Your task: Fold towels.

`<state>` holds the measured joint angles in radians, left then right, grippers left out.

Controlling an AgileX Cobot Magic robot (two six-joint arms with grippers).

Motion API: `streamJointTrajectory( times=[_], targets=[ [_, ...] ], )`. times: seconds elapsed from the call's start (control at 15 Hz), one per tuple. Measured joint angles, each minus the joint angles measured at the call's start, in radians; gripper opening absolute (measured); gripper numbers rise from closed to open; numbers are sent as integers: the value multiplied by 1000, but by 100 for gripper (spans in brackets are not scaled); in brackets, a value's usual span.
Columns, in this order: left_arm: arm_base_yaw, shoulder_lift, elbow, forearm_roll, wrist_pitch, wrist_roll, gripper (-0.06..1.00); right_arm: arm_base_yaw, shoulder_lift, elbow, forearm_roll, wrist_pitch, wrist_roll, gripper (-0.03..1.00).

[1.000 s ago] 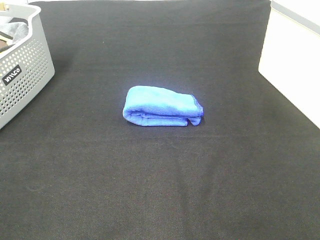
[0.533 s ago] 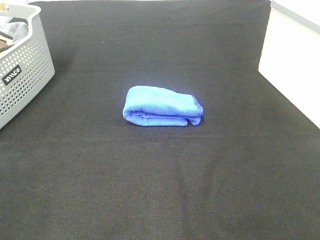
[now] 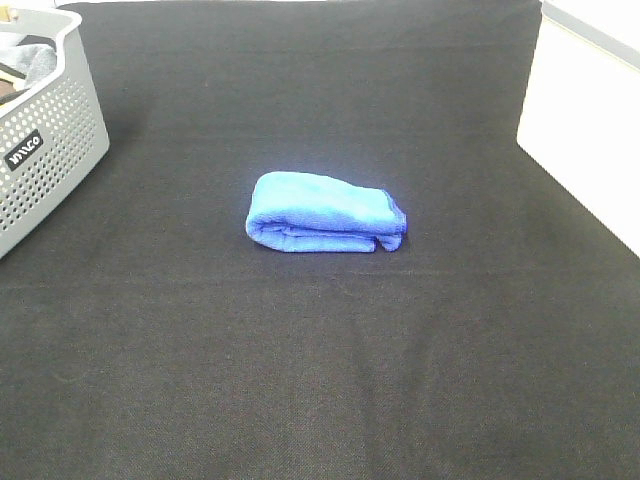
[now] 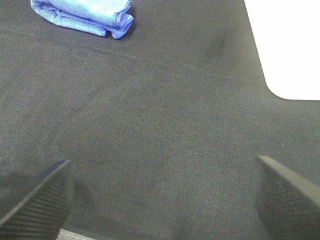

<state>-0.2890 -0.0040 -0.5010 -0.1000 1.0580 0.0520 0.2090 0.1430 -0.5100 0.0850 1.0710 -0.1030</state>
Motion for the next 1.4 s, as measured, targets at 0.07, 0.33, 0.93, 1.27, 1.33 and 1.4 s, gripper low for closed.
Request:
streamJointTrajectory(
  times=[0.07, 0.33, 0.93, 1.27, 1.33, 1.4],
  targets=[
    [0, 0, 0, 0, 0, 0, 76, 0, 0, 0, 0, 0, 0, 90],
    [85, 0, 0, 0, 0, 0, 76, 0, 0, 0, 0, 0, 0, 90],
    [244, 0, 0, 0, 0, 2, 76, -196, -73, 0, 1, -1, 0, 90],
    [242, 0, 0, 0, -1, 2, 76, -196, -147, 0, 1, -1, 0, 90],
    [242, 0, 0, 0, -2, 2, 76, -196, -147, 0, 1, -1, 0, 90],
    [242, 0, 0, 0, -2, 2, 76, -196, -147, 0, 1, -1, 0, 90]
  ],
)
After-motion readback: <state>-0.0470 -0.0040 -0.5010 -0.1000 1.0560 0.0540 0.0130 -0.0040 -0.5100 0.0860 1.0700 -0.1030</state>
